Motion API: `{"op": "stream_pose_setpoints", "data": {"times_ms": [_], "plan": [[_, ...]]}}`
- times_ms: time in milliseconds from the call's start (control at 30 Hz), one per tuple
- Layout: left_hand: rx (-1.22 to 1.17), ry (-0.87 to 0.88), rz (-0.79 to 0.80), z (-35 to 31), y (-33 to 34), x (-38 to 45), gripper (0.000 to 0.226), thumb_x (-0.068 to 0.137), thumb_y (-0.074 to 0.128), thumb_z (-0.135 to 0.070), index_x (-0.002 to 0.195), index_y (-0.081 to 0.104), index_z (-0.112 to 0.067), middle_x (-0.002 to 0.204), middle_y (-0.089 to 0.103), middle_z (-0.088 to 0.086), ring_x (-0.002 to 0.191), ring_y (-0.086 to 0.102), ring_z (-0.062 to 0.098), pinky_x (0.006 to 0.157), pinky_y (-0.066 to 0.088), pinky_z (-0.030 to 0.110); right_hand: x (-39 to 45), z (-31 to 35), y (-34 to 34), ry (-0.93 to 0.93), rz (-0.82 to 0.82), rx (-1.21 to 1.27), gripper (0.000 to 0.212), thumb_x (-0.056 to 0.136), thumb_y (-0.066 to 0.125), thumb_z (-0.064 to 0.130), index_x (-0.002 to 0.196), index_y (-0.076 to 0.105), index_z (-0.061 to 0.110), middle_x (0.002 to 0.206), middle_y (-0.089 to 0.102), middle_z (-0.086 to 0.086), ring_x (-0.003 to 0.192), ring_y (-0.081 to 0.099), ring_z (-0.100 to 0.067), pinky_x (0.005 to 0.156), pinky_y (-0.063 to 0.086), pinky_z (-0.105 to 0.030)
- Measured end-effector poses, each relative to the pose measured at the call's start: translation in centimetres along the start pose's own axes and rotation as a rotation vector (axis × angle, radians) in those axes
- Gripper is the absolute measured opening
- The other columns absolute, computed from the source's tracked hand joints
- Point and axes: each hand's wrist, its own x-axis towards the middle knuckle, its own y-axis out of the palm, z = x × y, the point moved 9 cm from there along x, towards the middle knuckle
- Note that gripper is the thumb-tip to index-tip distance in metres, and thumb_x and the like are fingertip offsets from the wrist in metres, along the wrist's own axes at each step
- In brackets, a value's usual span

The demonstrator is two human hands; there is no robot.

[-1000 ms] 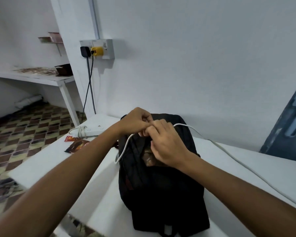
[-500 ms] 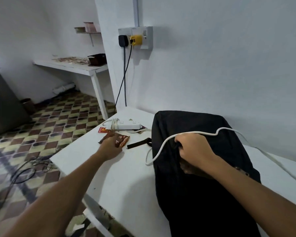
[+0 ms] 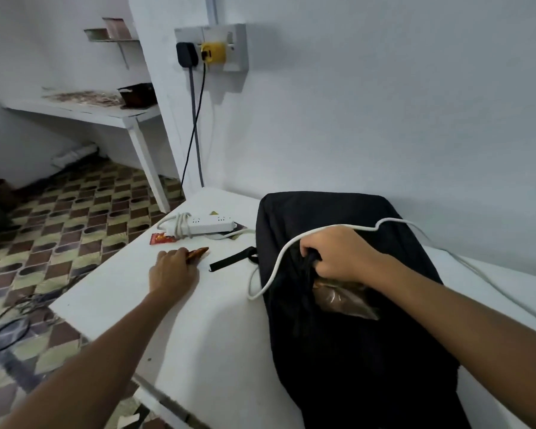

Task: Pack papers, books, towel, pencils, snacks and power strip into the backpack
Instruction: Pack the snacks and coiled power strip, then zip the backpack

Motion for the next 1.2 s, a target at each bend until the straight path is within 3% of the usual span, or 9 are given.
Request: {"op": "stream_pose_setpoints", "data": {"times_ms": [167, 267, 433, 533, 633, 833, 967, 1133, 1200], "plan": [[-0.317, -0.150, -0.080, -1.3, -5.3, -0.1, 0.022, 0.092, 0.046, -0.022, 0.086, 0.059, -0.005, 0.081, 0.062, 0.016, 0.075, 0.056, 0.034, 0.067, 0.047, 0.041, -0.4, -1.4, -1.0, 0.065, 0.212, -0.010, 0.028, 0.072, 0.056, 0.007, 0.094, 0.062, 0.023, 0.084, 0.055, 0.004, 0.077, 0.054, -0.019, 0.059, 0.039, -0.029], [-0.951, -0.356, -0.015, -4.2, -8.3, -2.0, 0.018, 0.082, 0.041, -0.018, 0.078, 0.055, -0.007, 0.075, 0.061, 0.011, 0.072, 0.058, 0.030, 0.064, 0.047, 0.035, -0.4, -2.9, -2.5, 0.118, 0.237, 0.011, 0.020, 0.074, 0.060, 0.011, 0.087, 0.062, 0.025, 0.087, 0.056, 0.004, 0.080, 0.057, -0.020, 0.061, 0.040, -0.029], [-1.662, -0.306, 0.543, -17.5, -11.3, -9.3, 0.032, 0.083, 0.037, -0.009, 0.102, 0.062, -0.006, 0.094, 0.069, 0.012, 0.076, 0.069, 0.022, 0.065, 0.056, 0.035, 0.4, -4.0, -4.2, 0.087, 0.265, 0.153, 0.017, 0.070, 0.077, 0.019, 0.086, 0.071, 0.020, 0.087, 0.066, 0.002, 0.082, 0.060, -0.016, 0.071, 0.051, -0.029], [-1.753, -0.256, 0.735, -23.6, -11.0, -13.0, 0.034, 0.077, 0.048, -0.005, 0.107, 0.064, -0.002, 0.100, 0.070, 0.017, 0.087, 0.069, 0.026, 0.080, 0.055, 0.045, 0.6, -4.1, -4.6, 0.064, 0.286, 0.210, 0.005, 0.075, 0.071, 0.013, 0.076, 0.069, 0.017, 0.080, 0.066, -0.002, 0.076, 0.063, -0.022, 0.064, 0.056, -0.033], [-1.689, -0.265, 0.819, -27.2, -8.7, -15.1, 0.033, 0.081, 0.052, -0.003, 0.113, 0.060, 0.000, 0.105, 0.066, 0.019, 0.093, 0.065, 0.027, 0.085, 0.053, 0.046, 0.4, -4.2, -5.3, 0.070, 0.273, 0.240, 0.023, 0.083, 0.059, 0.005, 0.065, 0.061, 0.020, 0.070, 0.059, -0.002, 0.064, 0.057, -0.021, 0.052, 0.050, -0.029], [-1.453, -0.404, 0.505, -28.1, -6.2, -16.3, 0.024, 0.086, 0.042, 0.014, 0.088, 0.059, -0.003, 0.076, 0.066, 0.011, 0.060, 0.065, 0.018, 0.057, 0.058, 0.040, -0.1, -3.8, -7.4, 0.069, 0.136, 0.240, 0.024, 0.074, 0.055, 0.001, 0.070, 0.066, 0.022, 0.082, 0.068, -0.003, 0.082, 0.064, -0.022, 0.071, 0.055, -0.031], [-1.418, -0.437, 0.485, -29.8, -5.3, -17.2, 0.028, 0.087, 0.036, 0.016, 0.080, 0.056, -0.003, 0.061, 0.064, 0.006, 0.051, 0.062, 0.017, 0.048, 0.056, 0.035, -0.8, -3.7, -8.5, 0.113, 0.048, 0.204, 0.022, 0.073, 0.053, 0.004, 0.078, 0.068, 0.019, 0.087, 0.067, -0.002, 0.085, 0.063, -0.024, 0.074, 0.054, -0.031], [-1.719, -0.594, 0.271, -30.4, -3.4, -15.5, 0.031, 0.088, 0.041, 0.013, 0.117, 0.048, 0.005, 0.109, 0.060, 0.027, 0.083, 0.064, 0.032, 0.066, 0.059, 0.042, -2.3, -1.7, -10.0, 0.066, -0.038, 0.047, 0.023, 0.074, 0.053, 0.006, 0.091, 0.064, 0.016, 0.090, 0.062, -0.003, 0.084, 0.058, -0.026, 0.070, 0.045, -0.030], [-1.763, -0.634, 0.154, -30.5, -2.9, -15.1, 0.030, 0.086, 0.039, 0.016, 0.108, 0.049, -0.001, 0.101, 0.060, 0.025, 0.079, 0.061, 0.030, 0.067, 0.055, 0.039, -3.0, -1.0, -9.9, 0.037, -0.038, 0.001, 0.023, 0.074, 0.053, 0.005, 0.092, 0.063, 0.015, 0.090, 0.060, -0.004, 0.082, 0.057, -0.026, 0.068, 0.042, -0.030]]}}
